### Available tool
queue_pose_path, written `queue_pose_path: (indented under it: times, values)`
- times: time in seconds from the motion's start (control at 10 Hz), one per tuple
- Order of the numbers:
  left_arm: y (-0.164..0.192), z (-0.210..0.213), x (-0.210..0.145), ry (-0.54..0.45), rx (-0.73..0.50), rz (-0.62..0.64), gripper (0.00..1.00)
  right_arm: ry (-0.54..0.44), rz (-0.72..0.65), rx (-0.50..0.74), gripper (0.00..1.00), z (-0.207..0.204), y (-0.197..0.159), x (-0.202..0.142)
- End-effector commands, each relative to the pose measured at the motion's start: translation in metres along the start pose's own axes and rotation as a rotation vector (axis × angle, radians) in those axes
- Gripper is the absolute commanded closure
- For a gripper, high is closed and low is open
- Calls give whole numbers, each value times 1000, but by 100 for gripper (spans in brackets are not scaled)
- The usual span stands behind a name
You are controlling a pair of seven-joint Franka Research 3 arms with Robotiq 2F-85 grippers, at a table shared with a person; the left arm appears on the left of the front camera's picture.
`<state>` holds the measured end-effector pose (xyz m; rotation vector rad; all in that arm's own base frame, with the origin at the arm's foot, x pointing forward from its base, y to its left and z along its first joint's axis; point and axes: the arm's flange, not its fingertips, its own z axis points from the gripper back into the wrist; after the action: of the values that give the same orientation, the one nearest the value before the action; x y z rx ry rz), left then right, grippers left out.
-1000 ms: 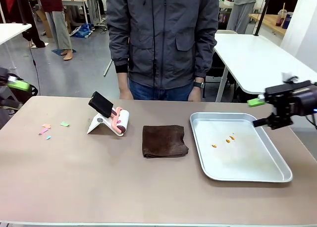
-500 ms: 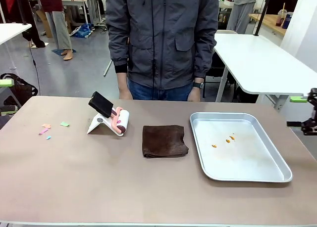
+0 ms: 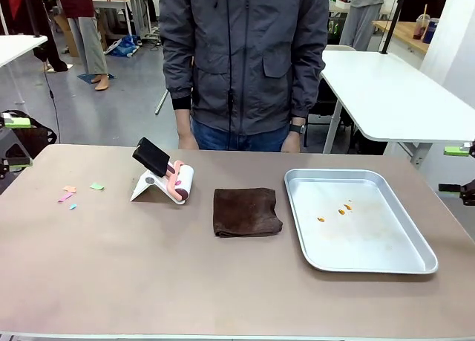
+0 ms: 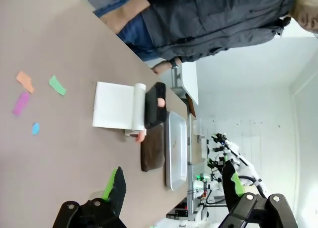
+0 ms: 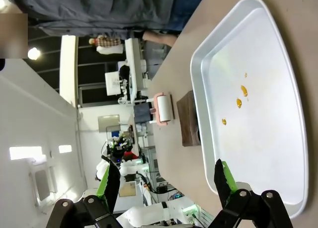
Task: Clean the surface of the table.
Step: Hold the Lint Roller with your left hand and the towel with your right hand.
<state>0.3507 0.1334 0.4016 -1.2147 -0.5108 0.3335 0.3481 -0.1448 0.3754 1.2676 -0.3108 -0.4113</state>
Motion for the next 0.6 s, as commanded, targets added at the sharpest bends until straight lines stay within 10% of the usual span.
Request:
queue_pose_path:
  times: [0.0, 0.5]
  values:
    - [1, 6, -2, 15, -34, -19, 0, 13, -9, 11, 0, -1, 2, -1]
    - [-25, -7, 10, 142, 69, -123, 0, 10, 51, -41, 0, -23, 22, -4]
